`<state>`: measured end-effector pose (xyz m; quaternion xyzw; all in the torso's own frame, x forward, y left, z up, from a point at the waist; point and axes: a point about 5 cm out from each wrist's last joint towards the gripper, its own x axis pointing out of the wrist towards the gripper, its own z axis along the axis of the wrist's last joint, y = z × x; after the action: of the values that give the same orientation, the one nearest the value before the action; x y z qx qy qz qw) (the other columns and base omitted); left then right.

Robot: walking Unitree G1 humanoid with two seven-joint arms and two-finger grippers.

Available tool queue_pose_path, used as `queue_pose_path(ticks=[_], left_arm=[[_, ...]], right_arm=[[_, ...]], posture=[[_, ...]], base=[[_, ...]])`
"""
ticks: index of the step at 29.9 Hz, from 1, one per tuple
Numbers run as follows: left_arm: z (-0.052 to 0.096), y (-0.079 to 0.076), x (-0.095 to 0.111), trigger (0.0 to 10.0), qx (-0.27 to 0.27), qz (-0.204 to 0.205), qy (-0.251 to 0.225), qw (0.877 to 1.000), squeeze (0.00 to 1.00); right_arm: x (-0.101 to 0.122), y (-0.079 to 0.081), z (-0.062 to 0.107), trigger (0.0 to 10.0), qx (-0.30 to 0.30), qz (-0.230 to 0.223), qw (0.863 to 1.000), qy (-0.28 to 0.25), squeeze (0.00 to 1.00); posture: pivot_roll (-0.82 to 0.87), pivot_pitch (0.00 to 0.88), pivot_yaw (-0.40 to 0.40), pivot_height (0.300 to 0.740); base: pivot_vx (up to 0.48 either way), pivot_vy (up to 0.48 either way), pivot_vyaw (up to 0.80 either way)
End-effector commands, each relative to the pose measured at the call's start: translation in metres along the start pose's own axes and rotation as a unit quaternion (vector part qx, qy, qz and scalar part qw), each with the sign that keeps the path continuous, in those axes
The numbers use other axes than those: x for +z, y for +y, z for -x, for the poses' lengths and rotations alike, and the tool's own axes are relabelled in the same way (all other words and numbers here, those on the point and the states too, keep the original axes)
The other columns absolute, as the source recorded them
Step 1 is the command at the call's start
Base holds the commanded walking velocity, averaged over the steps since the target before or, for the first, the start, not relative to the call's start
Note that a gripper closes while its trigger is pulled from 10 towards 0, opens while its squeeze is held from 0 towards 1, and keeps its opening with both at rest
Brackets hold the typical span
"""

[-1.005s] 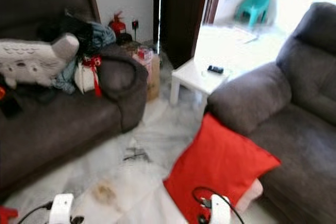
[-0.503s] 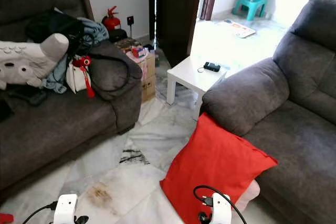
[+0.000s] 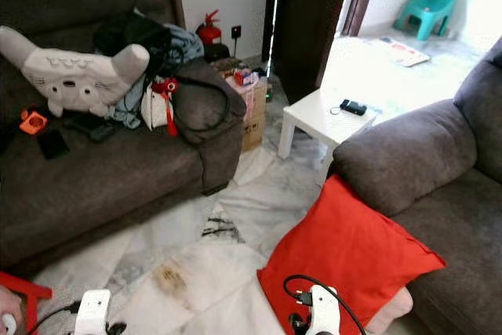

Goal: Move the pillow to the sofa from floor

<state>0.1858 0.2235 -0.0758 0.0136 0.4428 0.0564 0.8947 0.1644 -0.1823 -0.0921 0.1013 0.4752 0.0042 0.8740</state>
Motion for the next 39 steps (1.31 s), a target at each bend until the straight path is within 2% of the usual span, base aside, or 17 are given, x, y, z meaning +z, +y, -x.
queue_pose_path(ticks=[1,30,39], left_arm=[[0.0003,-0.0029,-0.0037,10.0,-0.004,-0.001,0.006,1.000,0.00],[-0.0008,-0.0056,0.0022,10.0,-0.008,-0.001,-0.004,1.000,0.00],[-0.0006,-0.0058,0.0001,10.0,-0.006,0.004,0.001,1.000,0.00]], right_arm=[[-0.0031,-0.0040,0.0013,10.0,-0.008,-0.004,1.000,0.005,0.00],[-0.0032,-0.0045,0.0013,10.0,-0.008,-0.005,1.000,0.009,0.00],[-0.0036,-0.0050,0.0015,10.0,-0.009,-0.008,1.000,0.010,0.00]], posture=[[0.06,0.000,-0.047,0.740],[0.06,0.000,-0.050,0.740],[0.06,0.000,-0.051,0.740]], base=[[0.000,-0.311,0.00],[0.000,-0.308,0.00],[0.000,0.000,0.00]])
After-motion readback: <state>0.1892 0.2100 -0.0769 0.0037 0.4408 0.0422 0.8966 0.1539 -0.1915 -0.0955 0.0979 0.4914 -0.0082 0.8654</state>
